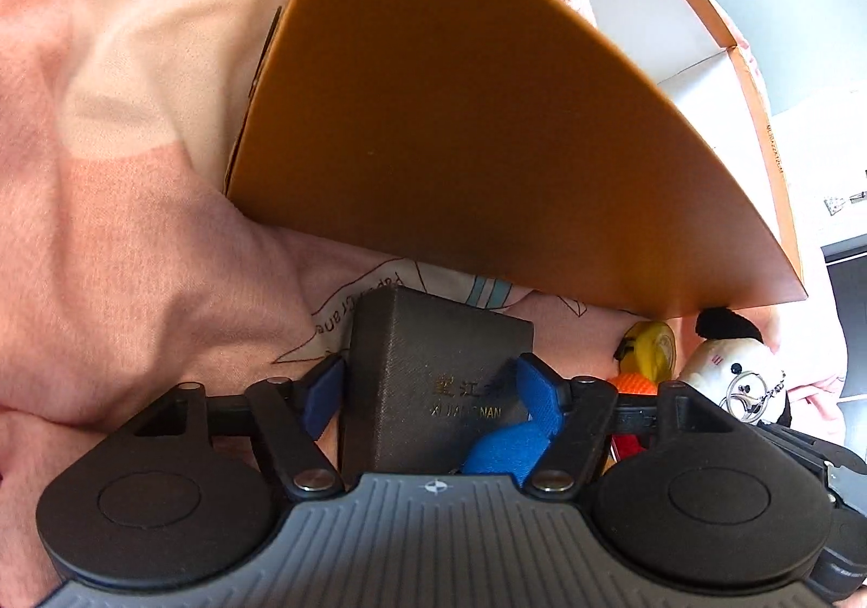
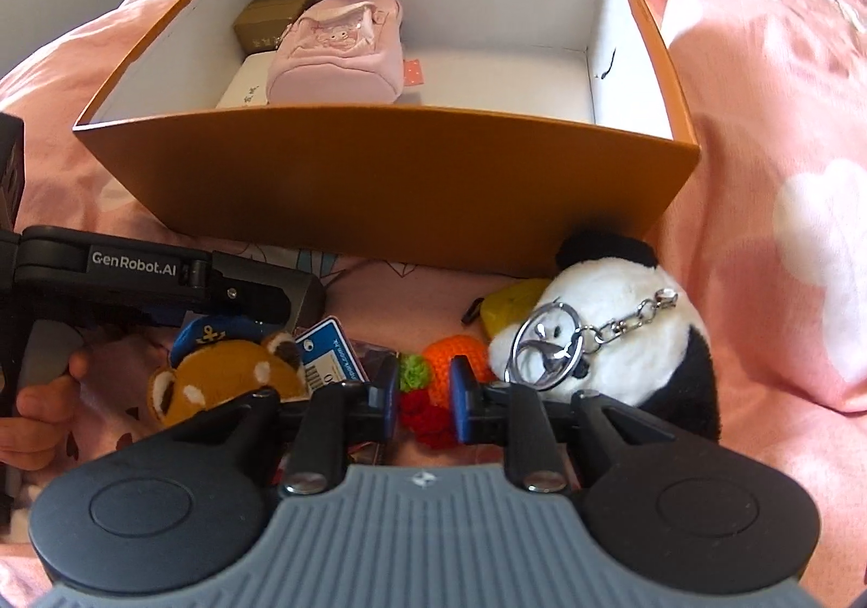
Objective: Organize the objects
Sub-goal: 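Grasp the black XI JIANG NAN box with the left tool, then grasp the PHOTO CARD box with the right tool while the left holds the black box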
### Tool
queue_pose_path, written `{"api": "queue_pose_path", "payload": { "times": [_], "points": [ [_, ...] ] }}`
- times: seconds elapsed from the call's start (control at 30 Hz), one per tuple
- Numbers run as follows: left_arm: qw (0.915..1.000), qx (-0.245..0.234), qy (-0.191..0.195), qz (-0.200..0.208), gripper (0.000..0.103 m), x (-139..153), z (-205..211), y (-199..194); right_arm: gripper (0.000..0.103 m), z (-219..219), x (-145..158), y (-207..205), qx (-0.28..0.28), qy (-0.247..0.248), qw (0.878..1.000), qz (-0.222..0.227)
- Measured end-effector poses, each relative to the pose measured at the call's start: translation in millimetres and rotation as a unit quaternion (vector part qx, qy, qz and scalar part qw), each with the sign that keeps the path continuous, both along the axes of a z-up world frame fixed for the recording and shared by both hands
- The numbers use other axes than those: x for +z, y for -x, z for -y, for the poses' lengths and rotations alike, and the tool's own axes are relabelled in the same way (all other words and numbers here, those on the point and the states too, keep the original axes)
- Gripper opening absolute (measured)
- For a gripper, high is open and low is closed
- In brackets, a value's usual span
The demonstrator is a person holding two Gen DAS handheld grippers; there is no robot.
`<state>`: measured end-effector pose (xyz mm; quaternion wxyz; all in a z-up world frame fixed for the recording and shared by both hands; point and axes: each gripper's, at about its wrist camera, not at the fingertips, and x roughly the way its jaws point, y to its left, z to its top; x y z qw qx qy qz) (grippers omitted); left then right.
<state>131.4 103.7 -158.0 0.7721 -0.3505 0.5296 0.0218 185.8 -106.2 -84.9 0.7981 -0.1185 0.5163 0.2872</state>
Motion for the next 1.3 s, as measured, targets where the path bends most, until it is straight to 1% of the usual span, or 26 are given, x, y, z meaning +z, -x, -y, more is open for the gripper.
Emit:
{"api": "queue_pose_path", "payload": {
  "times": [0.03,0.07,0.13,0.23,0.33,0.4,0.47,0.53,0.6,0.67,0.77,0.8,0.87,0.93,1.03,1.17,1.27,1.3],
  "points": [
    [1.0000,0.004,-0.002,0.003,0.069,2,-1,3,0.024,1,1,-1,-0.001,-0.008,1.000,-0.006],
    [0.9999,0.008,-0.004,0.008,0.066,5,-2,5,0.026,2,2,-2,-0.002,-0.014,1.000,-0.012],
    [0.9997,0.014,-0.006,0.018,0.054,13,-6,11,0.026,5,3,-4,-0.004,-0.027,0.999,-0.028],
    [0.9991,0.013,-0.020,0.034,0.046,28,-6,17,0.026,8,4,-5,-0.008,-0.041,0.998,-0.050],
    [0.9981,0.006,-0.040,0.047,0.044,44,-2,24,0.027,12,5,-3,-0.013,-0.048,0.997,-0.065],
    [0.9967,-0.001,-0.063,0.051,0.044,54,0,31,0.027,16,5,-3,-0.020,-0.052,0.996,-0.075],
    [0.9941,-0.013,-0.098,0.046,0.044,66,3,36,0.027,22,4,-5,-0.029,-0.058,0.994,-0.087],
    [0.9878,-0.029,-0.148,0.038,0.044,79,6,41,0.027,26,1,-6,-0.037,-0.059,0.993,-0.099],
    [0.9825,-0.043,-0.178,0.035,0.044,88,8,45,0.025,28,-4,-5,-0.044,-0.047,0.992,-0.107],
    [0.9811,-0.046,-0.185,0.033,0.044,95,5,48,0.024,28,-12,-5,-0.049,-0.033,0.992,-0.114],
    [0.9792,-0.054,-0.194,0.022,0.044,95,8,51,0.023,29,-28,-6,-0.061,-0.021,0.989,-0.134],
    [0.9795,-0.058,-0.192,0.020,0.044,95,10,50,0.022,29,-33,-7,-0.063,-0.026,0.987,-0.143],
    [0.9817,-0.058,-0.181,0.011,0.044,90,9,48,0.022,32,-38,-8,-0.065,-0.054,0.983,-0.165],
    [0.9832,-0.056,-0.174,-0.001,0.044,83,9,45,0.022,35,-39,-10,-0.071,-0.072,0.980,-0.172],
    [0.9825,-0.058,-0.177,-0.005,0.044,80,11,45,0.022,40,-38,-12,-0.076,-0.104,0.975,-0.181],
    [0.9832,-0.054,-0.174,-0.008,0.044,76,9,46,0.027,42,-38,-12,-0.077,-0.122,0.972,-0.185],
    [0.9840,-0.051,-0.171,-0.010,0.044,75,8,46,0.030,48,-40,-11,-0.087,-0.142,0.966,-0.198],
    [0.9839,-0.051,-0.171,-0.011,0.044,74,8,46,0.041,50,-40,-11,-0.087,-0.152,0.964,-0.202]
  ]
}}
